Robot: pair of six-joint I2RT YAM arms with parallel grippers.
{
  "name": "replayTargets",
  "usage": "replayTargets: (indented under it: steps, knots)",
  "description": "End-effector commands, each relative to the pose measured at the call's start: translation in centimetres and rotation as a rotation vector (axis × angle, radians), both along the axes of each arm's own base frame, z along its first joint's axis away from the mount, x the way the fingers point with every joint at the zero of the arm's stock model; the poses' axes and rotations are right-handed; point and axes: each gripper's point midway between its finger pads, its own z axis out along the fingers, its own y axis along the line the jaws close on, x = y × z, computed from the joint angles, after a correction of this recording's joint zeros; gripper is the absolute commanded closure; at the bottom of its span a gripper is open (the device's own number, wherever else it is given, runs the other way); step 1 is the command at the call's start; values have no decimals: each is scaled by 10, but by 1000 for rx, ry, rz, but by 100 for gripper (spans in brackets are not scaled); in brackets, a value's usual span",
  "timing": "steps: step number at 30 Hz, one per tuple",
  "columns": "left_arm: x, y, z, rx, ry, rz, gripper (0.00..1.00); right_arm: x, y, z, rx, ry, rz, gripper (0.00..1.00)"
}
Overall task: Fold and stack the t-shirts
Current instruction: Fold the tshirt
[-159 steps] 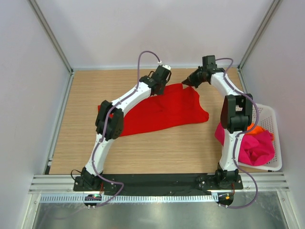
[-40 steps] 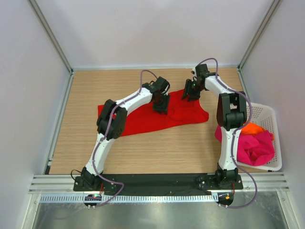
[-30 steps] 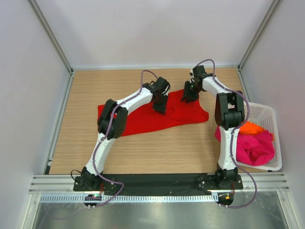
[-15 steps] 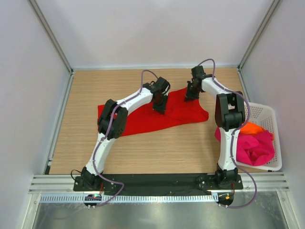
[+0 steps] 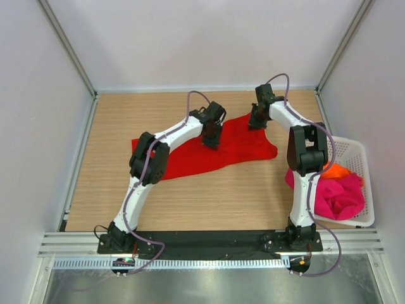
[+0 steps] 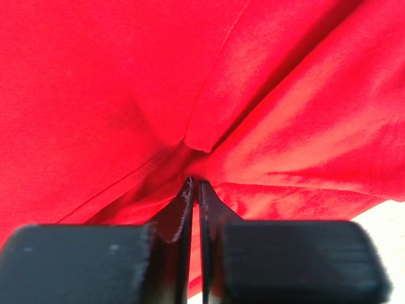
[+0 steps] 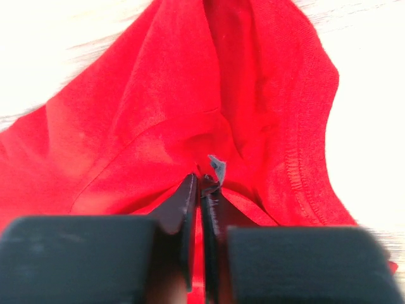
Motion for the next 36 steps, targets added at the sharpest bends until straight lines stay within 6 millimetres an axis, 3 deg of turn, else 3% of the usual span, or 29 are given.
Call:
replayTargets:
  steps: [1, 3, 6, 7, 9, 10, 13, 14, 16, 17, 18, 20, 21, 23, 24, 25, 27, 30, 31, 32, 36]
  knots:
    - [22, 6, 46, -27, -98, 29, 92, 32, -8, 32, -9, -121, -31, 85]
    - [25, 8, 53, -28, -107, 27, 77, 27, -11, 26, -27, -77, -31, 73]
    - [29, 9, 74, -41, -125, 25, 67, 22, -21, 35, -86, -50, -40, 64]
    - [29, 11, 87, -53, -141, 23, 66, 21, -26, 40, -108, -50, -47, 56]
    - [30, 18, 101, -57, -151, 31, 64, 10, -38, 47, -163, -18, -69, 50]
    - [28, 21, 117, -70, -171, 35, 64, 9, -39, 58, -170, -26, -73, 48]
    - [23, 37, 133, -59, -181, 52, 63, -10, -39, 72, -150, 9, -111, 45]
    - [21, 44, 147, -58, -206, 52, 63, -15, -36, 75, -136, 17, -129, 44]
    - [14, 62, 145, -10, -200, 67, 63, -29, -24, 75, -114, 37, -165, 44]
    - [11, 71, 159, 0, -234, 74, 63, -33, -18, 82, -97, 25, -176, 44]
    - [5, 82, 151, 28, -218, 83, 63, -35, -9, 83, -64, 20, -198, 44]
    - [-3, 92, 154, 40, -220, 96, 63, -45, 9, 80, -12, 41, -194, 44]
    - [-8, 98, 166, 32, -239, 112, 63, -45, 14, 79, 8, 39, -199, 45]
    - [-21, 103, 157, 28, -209, 123, 64, -54, 19, 72, 40, 72, -203, 46]
    - [-31, 96, 168, -46, -197, 117, 64, -57, 20, 74, 40, 71, -195, 46]
    - [-41, 88, 157, -95, -153, 100, 64, -63, 17, 70, 20, 80, -162, 46]
    - [-60, 64, 160, -245, -82, 86, 64, -70, 14, 71, 11, 66, -127, 47]
    - [-72, 41, 146, -323, -39, 76, 64, -75, 10, 73, 5, 47, -57, 49]
    - [-77, 30, 141, -339, -27, 73, 64, -81, 8, 65, -4, 61, -31, 50]
    - [-79, 28, 138, -338, -17, 77, 66, -84, 13, 65, 25, 68, -15, 51]
    - [-77, 32, 125, -293, -9, 116, 66, -92, 1, 50, -10, 98, -86, 52]
